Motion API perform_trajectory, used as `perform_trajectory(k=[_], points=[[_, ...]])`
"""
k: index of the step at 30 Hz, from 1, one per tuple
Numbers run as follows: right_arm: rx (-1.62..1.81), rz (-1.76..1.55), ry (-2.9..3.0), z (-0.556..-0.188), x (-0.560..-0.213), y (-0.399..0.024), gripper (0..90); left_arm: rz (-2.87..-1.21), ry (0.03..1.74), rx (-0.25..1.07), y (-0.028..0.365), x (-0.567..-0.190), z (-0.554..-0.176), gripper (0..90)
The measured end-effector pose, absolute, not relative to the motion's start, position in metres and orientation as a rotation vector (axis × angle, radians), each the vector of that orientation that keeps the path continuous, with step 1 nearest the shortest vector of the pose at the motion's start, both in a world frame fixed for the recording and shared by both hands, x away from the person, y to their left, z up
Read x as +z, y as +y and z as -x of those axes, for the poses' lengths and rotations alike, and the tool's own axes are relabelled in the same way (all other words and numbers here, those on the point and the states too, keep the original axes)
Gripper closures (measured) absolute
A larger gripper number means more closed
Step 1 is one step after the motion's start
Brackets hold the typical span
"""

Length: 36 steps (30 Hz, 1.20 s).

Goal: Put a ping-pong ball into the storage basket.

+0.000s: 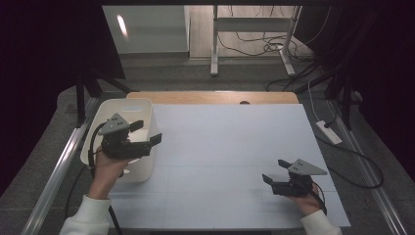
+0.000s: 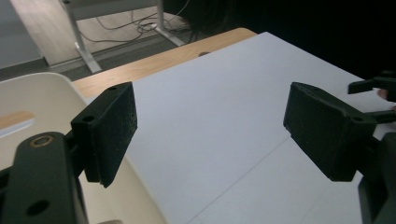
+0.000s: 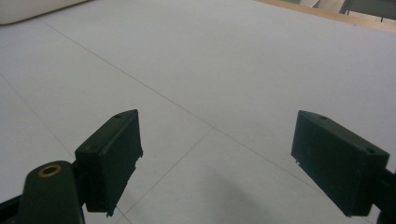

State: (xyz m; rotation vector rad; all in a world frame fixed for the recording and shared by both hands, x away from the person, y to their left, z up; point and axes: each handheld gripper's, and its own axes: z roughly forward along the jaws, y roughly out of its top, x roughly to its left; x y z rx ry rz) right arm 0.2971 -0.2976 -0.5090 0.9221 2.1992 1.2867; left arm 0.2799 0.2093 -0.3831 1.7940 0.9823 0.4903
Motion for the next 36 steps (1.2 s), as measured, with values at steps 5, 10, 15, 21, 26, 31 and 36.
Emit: perform_trajectory(k=[5, 10, 15, 21, 26, 31, 36], points=[[1.281, -0.921, 2.199, -0.296, -0.509, -0.297, 15.7, -1.803, 0.948, 0.476, 0.2, -0.387, -0.272, 19.5], [1.28, -0.921, 2.196, -0.295, -0.508, -0.297, 15.8, -1.832, 0.887, 0.449, 0.183, -0.395, -0.259, 19.8], [1.28, -0.925, 2.194, -0.294, -0.508, -0.299, 15.8, -1.843, 0.855, 0.417, 0.17, -0.408, -0.251, 19.7], [1.286, -0.927, 2.192, -0.293, -0.508, -0.299, 15.8, -1.858, 0.814, 0.403, 0.158, -0.431, -0.237, 19.0], [1.282, -0.925, 2.192, -0.293, -0.508, -0.299, 15.7, -1.874, 0.803, 0.409, 0.156, -0.45, -0.229, 18.8], [1.278, -0.926, 2.194, -0.292, -0.508, -0.299, 15.8, -1.887, 0.825, 0.393, 0.158, -0.47, -0.222, 19.4], [1.28, -0.926, 2.197, -0.292, -0.509, -0.297, 15.7, -1.921, 0.848, 0.39, 0.163, -0.493, -0.218, 19.3]])
